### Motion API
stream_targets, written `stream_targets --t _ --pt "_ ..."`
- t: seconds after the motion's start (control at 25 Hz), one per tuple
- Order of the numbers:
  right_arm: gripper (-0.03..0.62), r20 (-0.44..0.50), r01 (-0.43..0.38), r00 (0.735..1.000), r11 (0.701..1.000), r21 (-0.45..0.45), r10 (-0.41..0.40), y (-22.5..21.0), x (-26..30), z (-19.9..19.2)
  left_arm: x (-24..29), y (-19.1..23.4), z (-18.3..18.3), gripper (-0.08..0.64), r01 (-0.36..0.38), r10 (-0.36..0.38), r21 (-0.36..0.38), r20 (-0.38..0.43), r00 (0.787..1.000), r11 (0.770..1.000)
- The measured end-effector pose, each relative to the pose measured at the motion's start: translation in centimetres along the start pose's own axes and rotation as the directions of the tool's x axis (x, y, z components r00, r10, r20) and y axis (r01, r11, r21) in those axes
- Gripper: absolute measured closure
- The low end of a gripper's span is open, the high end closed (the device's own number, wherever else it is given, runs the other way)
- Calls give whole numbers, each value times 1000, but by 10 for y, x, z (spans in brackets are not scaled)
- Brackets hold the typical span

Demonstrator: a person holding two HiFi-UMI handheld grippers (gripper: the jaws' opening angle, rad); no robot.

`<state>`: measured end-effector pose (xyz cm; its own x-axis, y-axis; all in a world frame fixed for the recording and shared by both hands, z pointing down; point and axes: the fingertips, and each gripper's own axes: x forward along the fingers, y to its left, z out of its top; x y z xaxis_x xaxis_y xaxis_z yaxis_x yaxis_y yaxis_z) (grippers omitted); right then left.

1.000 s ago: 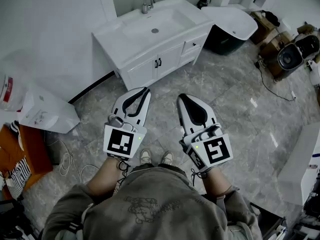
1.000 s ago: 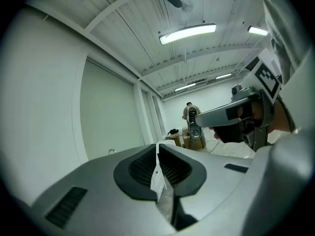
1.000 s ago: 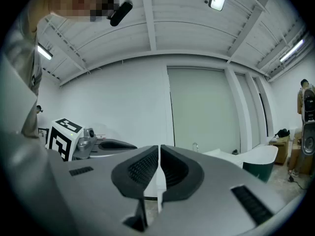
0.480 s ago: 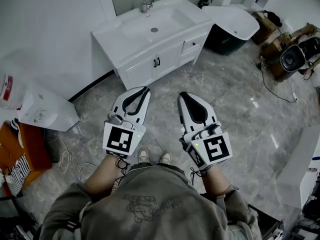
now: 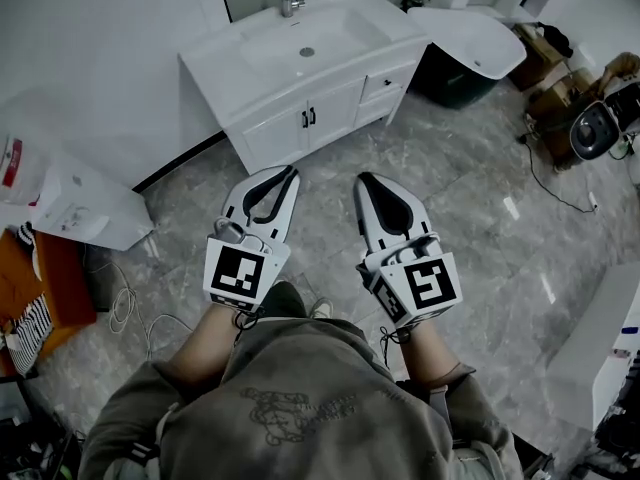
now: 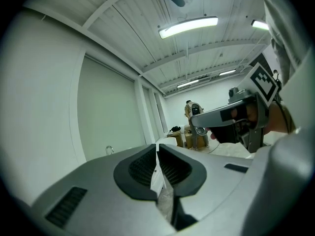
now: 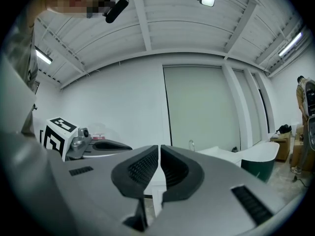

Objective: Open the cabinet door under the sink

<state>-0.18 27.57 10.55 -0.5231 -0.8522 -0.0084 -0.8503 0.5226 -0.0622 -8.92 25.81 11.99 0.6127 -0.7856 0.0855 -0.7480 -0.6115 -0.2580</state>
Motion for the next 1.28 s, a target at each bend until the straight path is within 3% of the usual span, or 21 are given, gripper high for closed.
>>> stream_targets --t 0.24,0.48,0.92,1.28 --pt "557 -9 -25 1000 999 -24 24 -12 14 -8 12 7 -12 528 -16 15 -4 -11 1000 1000" --pt "557 -45 6 999 997 -80 -10 -22 47 -22 40 30 -37 528 -5 5 -21 -25 1000 1000" --pt "558 -92 -8 996 998 -55 3 -54 133 -46 106 86 -68 528 32 -36 -59 -55 998 998" --pt "564 -255 52 965 998 -42 -61 -96 213 -80 178 142 -106 529 91 -99 -99 -81 992 991"
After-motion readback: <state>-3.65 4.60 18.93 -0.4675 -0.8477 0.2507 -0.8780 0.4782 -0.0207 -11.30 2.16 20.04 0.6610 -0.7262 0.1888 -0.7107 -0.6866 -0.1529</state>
